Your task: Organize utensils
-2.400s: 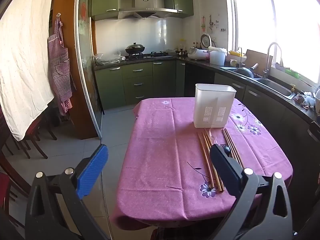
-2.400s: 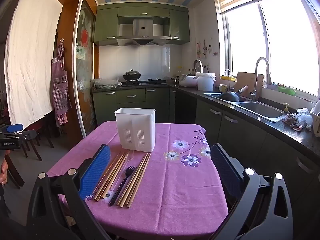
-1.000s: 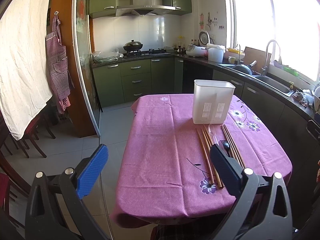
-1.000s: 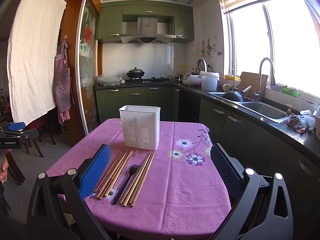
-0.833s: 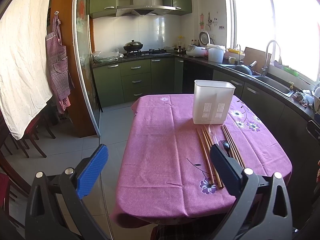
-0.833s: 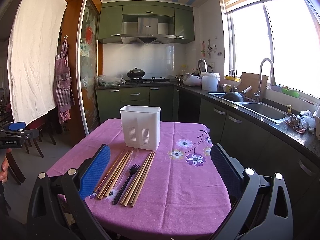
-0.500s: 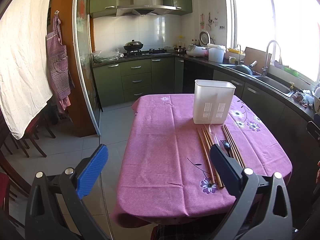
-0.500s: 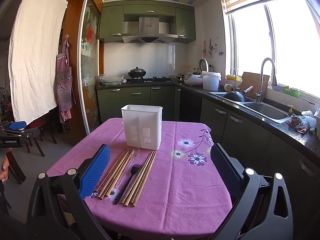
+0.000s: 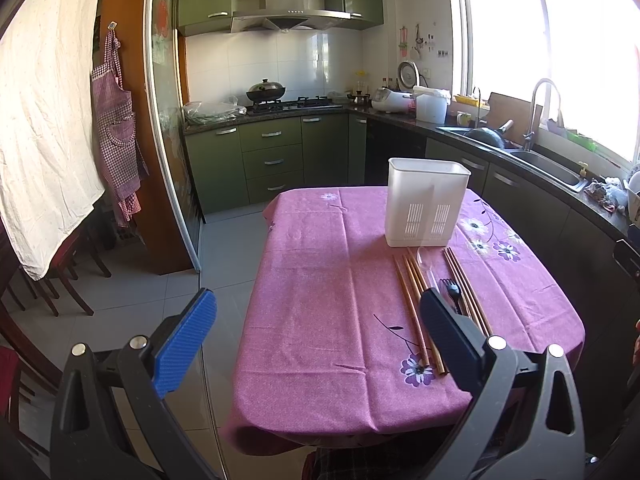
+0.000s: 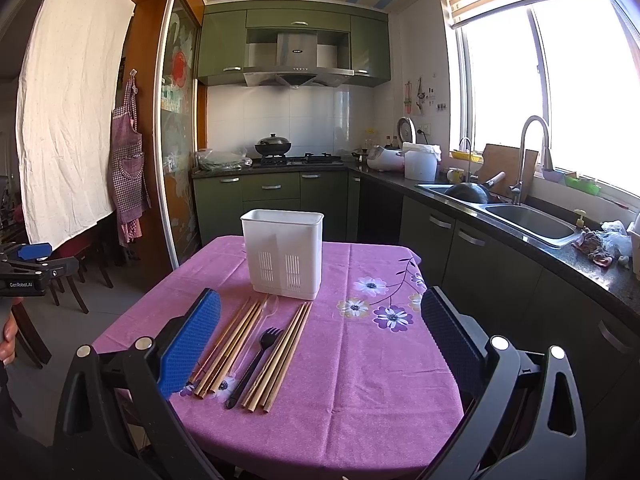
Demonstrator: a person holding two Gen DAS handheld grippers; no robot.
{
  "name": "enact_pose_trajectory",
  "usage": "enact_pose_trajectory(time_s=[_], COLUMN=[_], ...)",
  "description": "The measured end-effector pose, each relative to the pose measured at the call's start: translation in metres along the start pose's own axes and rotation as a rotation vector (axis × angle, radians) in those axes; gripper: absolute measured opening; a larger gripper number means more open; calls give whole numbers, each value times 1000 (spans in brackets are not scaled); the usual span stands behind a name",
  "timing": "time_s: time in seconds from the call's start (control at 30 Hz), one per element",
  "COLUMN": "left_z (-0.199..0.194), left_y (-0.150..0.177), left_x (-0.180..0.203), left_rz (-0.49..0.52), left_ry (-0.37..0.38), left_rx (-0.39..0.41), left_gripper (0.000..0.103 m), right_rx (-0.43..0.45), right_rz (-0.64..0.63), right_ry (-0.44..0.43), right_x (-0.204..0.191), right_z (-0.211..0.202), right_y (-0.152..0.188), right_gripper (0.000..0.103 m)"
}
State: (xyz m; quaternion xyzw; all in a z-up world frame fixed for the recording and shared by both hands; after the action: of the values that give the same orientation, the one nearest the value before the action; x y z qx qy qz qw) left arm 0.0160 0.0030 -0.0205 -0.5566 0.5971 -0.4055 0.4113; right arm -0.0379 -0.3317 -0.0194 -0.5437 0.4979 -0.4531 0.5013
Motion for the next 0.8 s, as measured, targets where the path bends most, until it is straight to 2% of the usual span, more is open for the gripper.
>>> enact_pose_trajectory(time_s=[0.8], left_z=[2], left_y=[2], left_x=[6], left_rz=[11], left_ry=[4], left_rx=[-13], left_gripper=[97], right_rx=[-12], right_rz=[-1], right_ry=[0], right_x=[1], right_z=[4], right_y=[4], right_gripper=[99])
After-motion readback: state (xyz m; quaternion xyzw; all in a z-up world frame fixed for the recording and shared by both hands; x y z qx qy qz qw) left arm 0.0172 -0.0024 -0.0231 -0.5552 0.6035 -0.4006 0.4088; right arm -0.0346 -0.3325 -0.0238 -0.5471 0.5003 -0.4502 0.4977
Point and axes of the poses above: each gripper's, at about its wrist camera, not at the fingertips, and z roughly the way its jaws point, x to its right, y to its underside, the point moved 2 cm from there along z, roughly the way its jaws point, and after that the axes turned 13 degrees about x, right-handed, at the moved point
